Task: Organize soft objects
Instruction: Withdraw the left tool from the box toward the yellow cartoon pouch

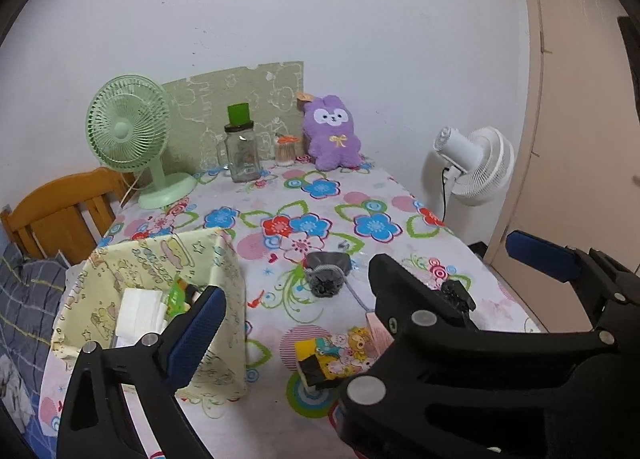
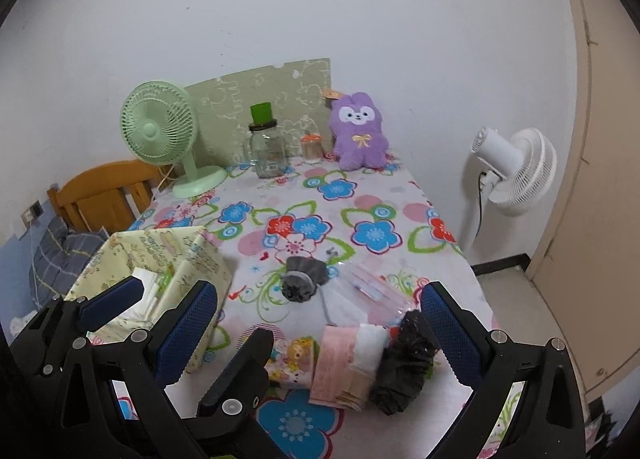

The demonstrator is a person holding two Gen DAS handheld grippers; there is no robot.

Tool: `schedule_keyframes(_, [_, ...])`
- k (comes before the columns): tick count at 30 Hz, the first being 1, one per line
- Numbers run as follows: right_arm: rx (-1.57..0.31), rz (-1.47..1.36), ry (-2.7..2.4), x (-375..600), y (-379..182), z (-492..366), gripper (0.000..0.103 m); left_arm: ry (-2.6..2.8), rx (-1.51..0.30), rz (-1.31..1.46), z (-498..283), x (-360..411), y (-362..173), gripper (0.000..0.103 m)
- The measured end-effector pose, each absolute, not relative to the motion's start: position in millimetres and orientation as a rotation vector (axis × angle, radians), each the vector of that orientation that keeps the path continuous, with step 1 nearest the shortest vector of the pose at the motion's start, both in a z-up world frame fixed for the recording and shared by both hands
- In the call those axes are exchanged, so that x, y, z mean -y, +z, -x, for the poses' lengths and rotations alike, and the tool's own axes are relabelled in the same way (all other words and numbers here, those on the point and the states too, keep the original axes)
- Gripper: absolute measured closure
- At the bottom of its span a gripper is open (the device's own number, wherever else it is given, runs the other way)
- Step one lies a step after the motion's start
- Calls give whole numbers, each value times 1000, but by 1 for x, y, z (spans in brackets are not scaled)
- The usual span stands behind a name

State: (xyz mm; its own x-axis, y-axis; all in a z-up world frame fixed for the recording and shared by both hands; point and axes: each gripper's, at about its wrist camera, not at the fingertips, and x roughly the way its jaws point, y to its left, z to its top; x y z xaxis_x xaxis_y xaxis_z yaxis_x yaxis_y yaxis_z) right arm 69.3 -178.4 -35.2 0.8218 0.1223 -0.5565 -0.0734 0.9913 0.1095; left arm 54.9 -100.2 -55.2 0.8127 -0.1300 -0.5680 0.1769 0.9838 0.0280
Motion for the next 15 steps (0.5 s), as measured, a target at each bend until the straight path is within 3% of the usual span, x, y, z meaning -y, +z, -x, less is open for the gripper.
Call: schedule_keyframes(15, [-629, -94, 1, 200, -79, -71, 0, -149, -686, -52, -63, 116, -103, 5])
